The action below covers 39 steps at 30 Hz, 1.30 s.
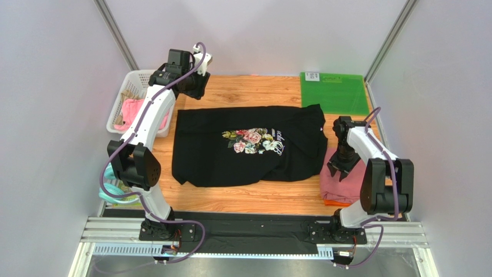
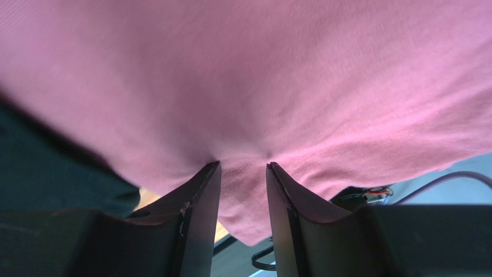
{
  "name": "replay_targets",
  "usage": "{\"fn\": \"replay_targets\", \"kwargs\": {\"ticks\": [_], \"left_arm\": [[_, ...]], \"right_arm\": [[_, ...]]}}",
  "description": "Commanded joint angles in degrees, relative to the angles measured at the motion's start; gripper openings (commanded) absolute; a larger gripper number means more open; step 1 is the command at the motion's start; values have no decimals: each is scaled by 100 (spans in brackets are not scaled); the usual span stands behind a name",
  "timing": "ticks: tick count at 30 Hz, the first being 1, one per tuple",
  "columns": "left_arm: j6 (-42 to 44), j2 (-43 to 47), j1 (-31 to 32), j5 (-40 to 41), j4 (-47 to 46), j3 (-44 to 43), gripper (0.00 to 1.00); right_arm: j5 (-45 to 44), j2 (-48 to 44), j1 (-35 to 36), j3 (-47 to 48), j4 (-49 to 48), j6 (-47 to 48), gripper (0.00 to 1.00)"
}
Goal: Fold and stack the t-shirts
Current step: Fold the flattened tshirt in 1/3 of the way
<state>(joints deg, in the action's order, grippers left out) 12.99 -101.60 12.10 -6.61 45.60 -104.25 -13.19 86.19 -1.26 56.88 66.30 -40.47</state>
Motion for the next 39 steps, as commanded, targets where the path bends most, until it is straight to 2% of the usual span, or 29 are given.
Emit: {"fn": "replay_targets", "kwargs": {"ticks": [1,7,13,22,33,39], "left_arm": [[142,290,-216,-33,80,-297,49],[151,334,-621,-253,387,-710,49],[212,387,-849,-288,599,-1027,50],[195,431,-981,-341,704,-1352,50],[160,527,-1008,-499,731,-1080,50],[124,746,-1008,-824,757,-441,50]], "right_arm": [[-87,467,-331,-1,-285,-497,37],[27,1109,-595,-379,-583,-813,32],[-368,1444,-709,-379,-557,-910,28],[-553,1251,-1869,-406,-618,-629,24],[-430,1655,-2309,437,-715,-374,21],[-159,1498,-2300,982,-732,-217,20]]}}
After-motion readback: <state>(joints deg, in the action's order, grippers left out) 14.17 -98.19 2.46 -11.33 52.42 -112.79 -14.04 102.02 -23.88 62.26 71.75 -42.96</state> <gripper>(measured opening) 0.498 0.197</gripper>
